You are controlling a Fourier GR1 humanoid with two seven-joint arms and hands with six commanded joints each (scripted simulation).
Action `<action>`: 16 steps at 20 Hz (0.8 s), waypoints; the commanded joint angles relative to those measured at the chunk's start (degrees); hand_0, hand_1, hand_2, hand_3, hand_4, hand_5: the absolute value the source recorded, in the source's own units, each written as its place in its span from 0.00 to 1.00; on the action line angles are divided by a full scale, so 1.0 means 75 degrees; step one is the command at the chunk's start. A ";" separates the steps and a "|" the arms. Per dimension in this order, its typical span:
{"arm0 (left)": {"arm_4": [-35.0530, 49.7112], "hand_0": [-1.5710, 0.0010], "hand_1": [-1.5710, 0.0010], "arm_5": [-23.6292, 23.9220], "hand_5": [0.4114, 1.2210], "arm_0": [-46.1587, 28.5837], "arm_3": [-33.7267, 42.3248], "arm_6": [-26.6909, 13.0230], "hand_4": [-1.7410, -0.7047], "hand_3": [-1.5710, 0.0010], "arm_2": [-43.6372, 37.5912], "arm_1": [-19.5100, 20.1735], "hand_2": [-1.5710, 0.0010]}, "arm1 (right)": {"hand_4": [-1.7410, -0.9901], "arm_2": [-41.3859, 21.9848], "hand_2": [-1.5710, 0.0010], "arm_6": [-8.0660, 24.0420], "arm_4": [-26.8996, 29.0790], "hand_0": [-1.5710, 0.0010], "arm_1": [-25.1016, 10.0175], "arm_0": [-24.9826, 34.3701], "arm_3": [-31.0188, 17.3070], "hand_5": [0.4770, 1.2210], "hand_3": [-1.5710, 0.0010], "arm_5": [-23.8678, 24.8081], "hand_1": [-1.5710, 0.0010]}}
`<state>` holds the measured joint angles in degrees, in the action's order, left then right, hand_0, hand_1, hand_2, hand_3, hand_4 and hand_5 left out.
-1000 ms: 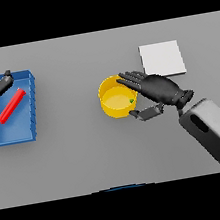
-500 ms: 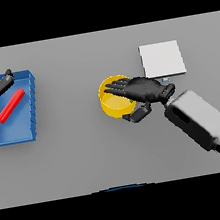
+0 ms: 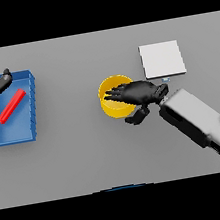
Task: Pick up the red beaker and tilt it to pour out 1 green nut into yellow bowl. Pick up the yellow bowl and place it on the metallic measuring scale.
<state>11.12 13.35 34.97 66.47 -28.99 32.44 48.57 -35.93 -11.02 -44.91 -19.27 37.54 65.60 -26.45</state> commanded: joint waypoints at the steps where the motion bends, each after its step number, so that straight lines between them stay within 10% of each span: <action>1: 0.0018 1.00 1.00 -0.0017 0.40 -0.0093 0.0069 0.0086 0.91 1.00 0.0001 0.0056 1.00 | 0.58 -0.0025 1.00 0.0047 -0.0036 1.00 0.0028 0.0103 -0.0105 0.30 1.00 -0.0044 1.00; 6: 0.0008 1.00 1.00 -0.0009 0.39 -0.0002 0.0018 0.0030 0.92 1.00 -0.0006 0.0015 1.00 | 0.50 -0.0226 0.91 0.0231 -0.0261 0.94 0.0208 0.0192 -0.0380 0.46 0.90 0.0045 0.93; 11: 0.0059 1.00 1.00 0.0038 0.39 -0.0088 0.0200 -0.0027 0.91 1.00 -0.0056 0.0138 1.00 | 0.23 -0.0300 0.39 -0.0034 -0.0136 0.35 0.0072 0.0295 -0.0338 0.82 0.56 -0.0512 0.37; 16: 0.0096 1.00 1.00 0.0057 0.39 -0.0098 0.0260 -0.0042 0.91 1.00 -0.0072 0.0138 1.00 | 0.08 -0.0285 0.16 0.0118 0.0073 0.11 -0.0020 0.0235 -0.0150 0.94 0.27 -0.0744 0.12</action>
<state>11.83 13.79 34.23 68.41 -29.31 31.89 49.62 -38.05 -10.29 -44.31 -19.44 39.33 64.50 -31.94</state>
